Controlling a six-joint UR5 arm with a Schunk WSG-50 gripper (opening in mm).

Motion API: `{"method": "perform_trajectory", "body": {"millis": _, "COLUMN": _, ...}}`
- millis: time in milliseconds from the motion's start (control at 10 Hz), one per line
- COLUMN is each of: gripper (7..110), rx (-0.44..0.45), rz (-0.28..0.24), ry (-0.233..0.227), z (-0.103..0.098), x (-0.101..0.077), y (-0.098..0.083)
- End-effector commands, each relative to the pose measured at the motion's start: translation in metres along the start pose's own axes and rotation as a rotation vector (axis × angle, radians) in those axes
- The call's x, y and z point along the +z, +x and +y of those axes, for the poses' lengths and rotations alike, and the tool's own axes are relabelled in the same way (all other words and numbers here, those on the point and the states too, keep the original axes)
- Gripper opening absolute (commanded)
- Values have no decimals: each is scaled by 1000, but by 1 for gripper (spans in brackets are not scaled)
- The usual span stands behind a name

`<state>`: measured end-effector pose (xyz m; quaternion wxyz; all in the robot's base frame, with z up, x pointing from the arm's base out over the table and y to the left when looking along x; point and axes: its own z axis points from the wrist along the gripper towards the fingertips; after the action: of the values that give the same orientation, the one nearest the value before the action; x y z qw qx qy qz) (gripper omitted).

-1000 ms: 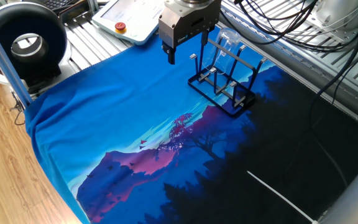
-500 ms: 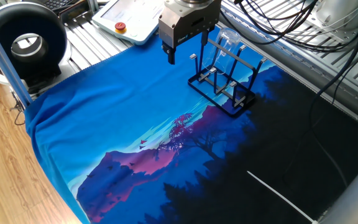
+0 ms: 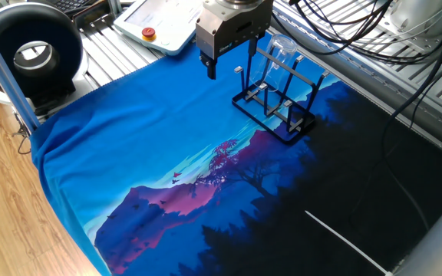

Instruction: Take the cup off the cup rack

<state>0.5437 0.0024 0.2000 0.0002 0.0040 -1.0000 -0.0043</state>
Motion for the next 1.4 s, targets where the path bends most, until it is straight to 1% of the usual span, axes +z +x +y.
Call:
{"method": "perform_trajectory", "body": {"millis": 0, "gripper": 109, "rx": -158, "rz": 46, "ry": -70, "z": 19, "x": -1, "y": 13}}
{"method": "perform_trajectory", "body": {"millis": 100, "gripper": 109, "rx": -158, "rz": 46, "ry": -70, "z": 19, "x": 0, "y": 13}}
{"method": "perform_trajectory", "body": {"millis": 200, "gripper": 7, "rx": -158, "rz": 44, "ry": -71, "z": 20, "x": 1, "y": 12}}
{"method": "perform_trajectory", "body": {"millis": 800, "gripper": 7, "rx": -157, "rz": 46, "ry": -73, "z": 20, "x": -2, "y": 13}}
{"method": "perform_trajectory", "body": {"millis": 1000, "gripper": 7, "rx": -157, "rz": 46, "ry": -84, "z": 22, "x": -3, "y": 14}}
{"method": "perform_trajectory", "body": {"millis": 1300, "gripper": 7, "rx": -163, "rz": 46, "ry": -92, "z": 15, "x": -5, "y": 17}}
